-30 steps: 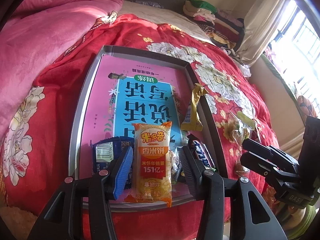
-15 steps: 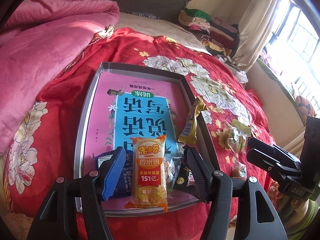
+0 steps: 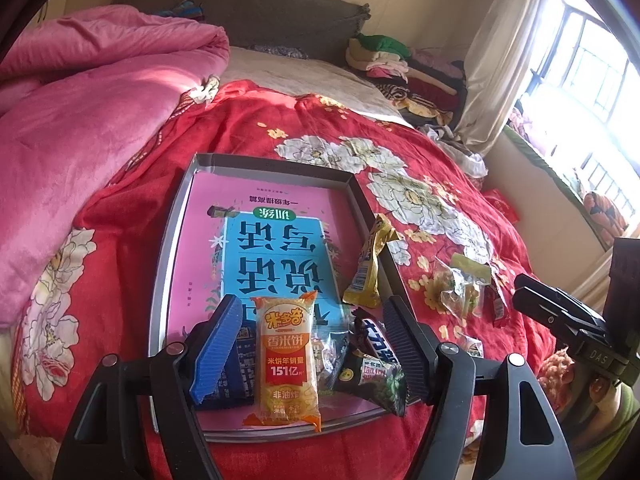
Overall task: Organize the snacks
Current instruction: 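Withdraw both grippers from the tray toward the remaining snacks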
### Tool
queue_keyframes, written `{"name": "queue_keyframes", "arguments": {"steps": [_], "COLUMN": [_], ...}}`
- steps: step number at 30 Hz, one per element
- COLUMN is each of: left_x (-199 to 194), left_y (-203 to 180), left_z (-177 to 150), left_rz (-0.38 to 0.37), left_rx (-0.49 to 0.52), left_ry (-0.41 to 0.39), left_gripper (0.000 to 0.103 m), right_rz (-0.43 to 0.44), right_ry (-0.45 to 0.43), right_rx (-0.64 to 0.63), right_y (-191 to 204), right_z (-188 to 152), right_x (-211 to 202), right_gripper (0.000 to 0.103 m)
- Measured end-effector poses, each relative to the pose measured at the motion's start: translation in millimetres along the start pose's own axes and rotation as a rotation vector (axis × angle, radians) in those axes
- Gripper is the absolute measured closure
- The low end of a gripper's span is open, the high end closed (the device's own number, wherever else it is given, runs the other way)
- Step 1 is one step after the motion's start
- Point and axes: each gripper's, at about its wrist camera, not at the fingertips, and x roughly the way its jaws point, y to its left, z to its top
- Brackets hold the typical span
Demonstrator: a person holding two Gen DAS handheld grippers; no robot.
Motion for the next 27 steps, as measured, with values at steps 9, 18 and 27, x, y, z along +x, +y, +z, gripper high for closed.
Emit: {"name": "queue_keyframes", "arguments": {"steps": [9, 18, 27], "left_x": [-4, -12, -16], "left_y": [-3, -11, -37], "left_z": [1, 1, -2], "left_rz": [0.003, 0.008, -0.027], "left_rx": [0.005, -0.001, 0.029], "left_ry": [-0.023, -0.034, -0.035], "left_gripper": [0.027, 0.027, 0.027], "right_rz": [-0.054, -0.083, -0.109], "right_ry": [-0.039, -0.072, -0.105], "right_rx": [0.040, 0.049, 0.082], "right_y": [-24, -36, -54], "right_z": [2, 4, 6], "right_x": [-20, -33, -44], "right_gripper": [0.040, 0.040, 0.040]}}
